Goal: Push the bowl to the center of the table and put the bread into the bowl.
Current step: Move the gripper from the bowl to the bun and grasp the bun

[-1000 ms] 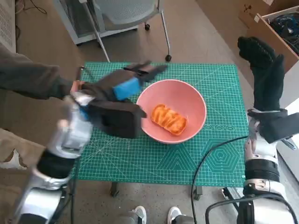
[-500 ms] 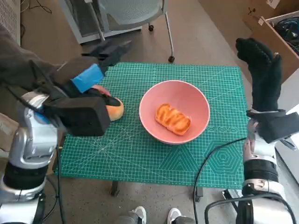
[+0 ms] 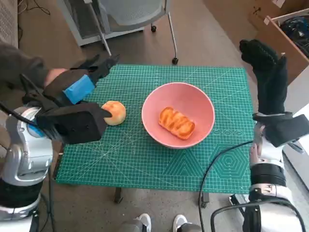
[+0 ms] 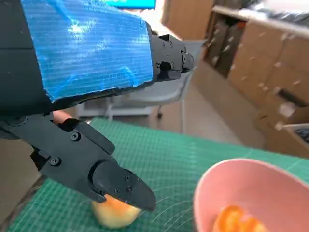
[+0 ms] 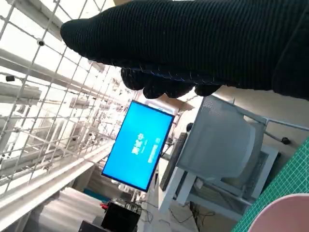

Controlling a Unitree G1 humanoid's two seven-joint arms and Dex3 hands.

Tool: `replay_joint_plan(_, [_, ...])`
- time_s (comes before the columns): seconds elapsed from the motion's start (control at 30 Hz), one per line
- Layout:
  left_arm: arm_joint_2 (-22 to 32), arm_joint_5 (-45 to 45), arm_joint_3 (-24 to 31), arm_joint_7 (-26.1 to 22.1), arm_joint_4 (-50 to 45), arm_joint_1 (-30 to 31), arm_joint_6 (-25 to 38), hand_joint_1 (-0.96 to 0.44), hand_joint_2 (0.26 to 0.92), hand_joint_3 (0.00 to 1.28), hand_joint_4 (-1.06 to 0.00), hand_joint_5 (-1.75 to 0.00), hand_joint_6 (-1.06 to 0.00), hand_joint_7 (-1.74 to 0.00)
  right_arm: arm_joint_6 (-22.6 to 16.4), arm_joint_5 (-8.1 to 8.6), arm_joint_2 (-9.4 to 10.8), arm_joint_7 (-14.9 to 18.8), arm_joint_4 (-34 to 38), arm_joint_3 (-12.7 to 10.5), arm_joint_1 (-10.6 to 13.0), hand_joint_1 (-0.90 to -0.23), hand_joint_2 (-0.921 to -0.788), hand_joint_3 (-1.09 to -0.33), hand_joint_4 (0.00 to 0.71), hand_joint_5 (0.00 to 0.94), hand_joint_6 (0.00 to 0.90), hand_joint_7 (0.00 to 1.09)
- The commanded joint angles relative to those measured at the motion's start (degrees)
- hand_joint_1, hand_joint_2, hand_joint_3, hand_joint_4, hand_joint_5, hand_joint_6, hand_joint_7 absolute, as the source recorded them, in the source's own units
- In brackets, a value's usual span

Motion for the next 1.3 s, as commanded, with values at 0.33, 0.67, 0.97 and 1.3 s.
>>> replay_joint_plan(0.33, [1.21,2.05,-3.71,-0.93,6.5,0.66,1.79,-0.23,0.701,0.0,0.0,0.0,-0.16,-0.02,0.88,0.74,0.11,1.45,2.16,-0.18,-1.24,-0.649,-0.921,-0.883,0.203,0.007,0.248,0.1])
replay_joint_plan(0.67, [-1.57,4.68,-9.47,0.48,18.39,-3.14,0.79,-0.24,0.704,0.0,0.0,0.0,-0.15,-0.01,1.35,1.61,-0.19,2.97,2.61,-0.68,-1.83,-0.651,-0.921,-0.873,0.206,0.006,0.25,0.11])
replay_joint_plan(0.97, [-5.51,6.84,-14.14,4.61,33.02,-8.46,-3.26,-0.31,0.71,0.0,0.0,0.0,-0.15,-0.01,1.1,1.7,-0.28,3.41,2.48,-0.67,-1.98,-0.653,-0.921,-0.867,0.21,0.007,0.253,0.12])
replay_joint_plan(1.3, [-11.63,8.7,-17.96,15.23,52.79,-14.28,-10.35,-0.28,0.712,0.0,0.0,0.0,-0.18,-0.02,0.66,1.37,-0.72,3.35,2.16,-0.54,-1.66,-0.641,-0.921,-0.871,0.212,0.005,0.242,0.13])
